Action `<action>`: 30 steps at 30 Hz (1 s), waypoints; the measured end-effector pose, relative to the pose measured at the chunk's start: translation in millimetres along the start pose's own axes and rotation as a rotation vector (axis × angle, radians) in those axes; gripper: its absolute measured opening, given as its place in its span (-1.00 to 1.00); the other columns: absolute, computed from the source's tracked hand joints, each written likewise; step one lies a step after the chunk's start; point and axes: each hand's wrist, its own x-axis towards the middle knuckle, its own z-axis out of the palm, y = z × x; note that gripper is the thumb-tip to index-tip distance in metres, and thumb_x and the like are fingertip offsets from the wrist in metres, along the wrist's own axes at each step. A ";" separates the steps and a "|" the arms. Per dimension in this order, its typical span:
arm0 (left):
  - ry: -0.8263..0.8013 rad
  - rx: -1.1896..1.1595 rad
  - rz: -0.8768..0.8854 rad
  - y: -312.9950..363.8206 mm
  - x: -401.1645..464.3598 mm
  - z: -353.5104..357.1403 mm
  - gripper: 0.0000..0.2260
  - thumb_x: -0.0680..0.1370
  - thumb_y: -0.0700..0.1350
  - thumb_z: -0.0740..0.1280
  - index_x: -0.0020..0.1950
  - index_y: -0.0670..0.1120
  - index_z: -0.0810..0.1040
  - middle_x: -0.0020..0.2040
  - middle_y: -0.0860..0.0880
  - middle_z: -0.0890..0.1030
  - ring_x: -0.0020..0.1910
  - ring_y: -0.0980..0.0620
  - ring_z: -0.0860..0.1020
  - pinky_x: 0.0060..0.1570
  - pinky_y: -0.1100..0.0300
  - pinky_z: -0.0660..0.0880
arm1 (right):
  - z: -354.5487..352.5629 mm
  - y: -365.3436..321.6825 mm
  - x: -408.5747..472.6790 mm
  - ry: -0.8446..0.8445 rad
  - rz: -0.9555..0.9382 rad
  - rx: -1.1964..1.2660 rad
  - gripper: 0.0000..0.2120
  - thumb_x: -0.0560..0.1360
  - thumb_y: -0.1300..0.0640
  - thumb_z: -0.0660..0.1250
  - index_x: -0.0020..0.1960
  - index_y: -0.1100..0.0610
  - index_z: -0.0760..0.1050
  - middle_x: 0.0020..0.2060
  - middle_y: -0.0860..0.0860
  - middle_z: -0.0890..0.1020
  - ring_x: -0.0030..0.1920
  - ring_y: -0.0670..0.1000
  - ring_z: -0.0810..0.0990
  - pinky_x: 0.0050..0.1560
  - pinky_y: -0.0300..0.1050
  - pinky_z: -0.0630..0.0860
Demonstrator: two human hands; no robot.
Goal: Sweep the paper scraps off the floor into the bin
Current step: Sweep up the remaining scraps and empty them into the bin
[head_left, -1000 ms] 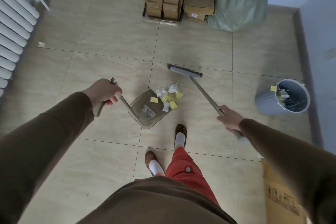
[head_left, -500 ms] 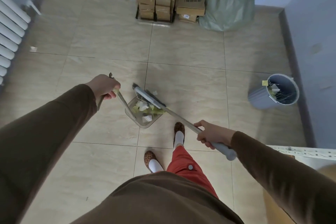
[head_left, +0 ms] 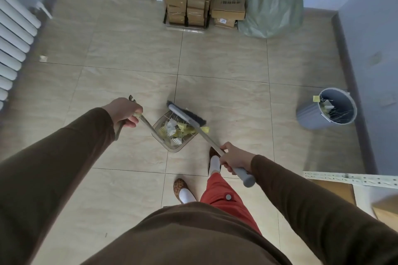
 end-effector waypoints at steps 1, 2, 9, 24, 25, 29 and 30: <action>-0.002 -0.019 0.004 -3.9 2.3 -1.0 -0.77 0.58 -0.20 0.30 0.18 -0.29 0.52 0.02 -0.32 0.64 -0.29 -0.12 0.58 -0.42 0.21 0.49 | -3.4 4.1 -8.0 -0.017 -0.004 0.016 -0.54 0.54 0.29 0.21 0.40 0.05 0.26 -0.27 0.12 0.50 -0.48 -0.05 0.42 -0.52 -0.21 0.41; -0.006 -0.035 0.007 -6.9 2.9 -1.8 -0.79 0.58 -0.20 0.31 0.16 -0.28 0.53 0.01 -0.31 0.64 -0.26 -0.12 0.60 -0.39 0.20 0.50 | -7.4 10.0 -17.8 -0.024 -0.010 0.033 -0.55 0.54 0.27 0.22 0.39 0.02 0.29 -0.28 0.10 0.51 -0.49 -0.06 0.42 -0.52 -0.22 0.41; -0.053 -0.061 0.132 -24.4 -5.3 -10.4 -0.89 0.53 -0.33 0.25 -0.15 -0.15 0.46 -0.30 -0.13 0.44 -0.60 0.14 0.37 -0.59 0.35 0.34 | -41.5 40.4 -64.3 -0.081 0.024 0.454 -0.59 0.57 0.28 0.24 0.37 -0.01 0.34 -0.37 0.07 0.45 -0.51 -0.05 0.37 -0.55 -0.22 0.37; -0.396 -0.359 0.076 -58.3 -22.1 -24.1 -0.78 0.52 -0.19 0.43 0.09 0.01 0.48 -0.09 -0.13 0.61 -0.39 0.04 0.51 -0.42 0.23 0.43 | -68.1 60.3 -74.0 0.134 0.033 0.764 -0.58 0.59 0.36 0.19 0.39 0.05 0.32 -0.39 0.10 0.39 -0.59 -0.05 0.30 -0.64 -0.30 0.28; -0.388 -0.362 0.080 -56.5 -23.5 -23.7 -0.78 0.52 -0.21 0.41 0.07 0.01 0.46 -0.13 -0.12 0.59 -0.43 0.06 0.41 -0.48 0.27 0.36 | -69.3 63.2 -73.4 0.145 0.039 0.780 -0.58 0.59 0.36 0.19 0.39 0.06 0.31 -0.39 0.10 0.40 -0.60 -0.05 0.31 -0.65 -0.30 0.29; -0.353 -0.352 0.067 -44.6 -28.7 -23.6 -0.78 0.52 -0.26 0.39 0.02 -0.02 0.42 -0.24 -0.09 0.50 -0.49 0.09 0.29 -0.56 0.31 0.26 | -63.5 74.1 -69.8 0.196 0.053 0.732 -0.58 0.59 0.35 0.19 0.40 0.08 0.28 -0.40 0.10 0.42 -0.58 -0.04 0.33 -0.62 -0.27 0.31; -0.348 -0.354 0.064 -41.2 -30.8 -23.0 -0.79 0.51 -0.27 0.38 0.00 -0.02 0.41 -0.25 -0.09 0.50 -0.50 0.09 0.29 -0.57 0.31 0.26 | -59.5 74.8 -67.9 0.212 0.054 0.705 -0.58 0.59 0.34 0.20 0.40 0.08 0.27 -0.40 0.10 0.43 -0.58 -0.04 0.34 -0.61 -0.27 0.32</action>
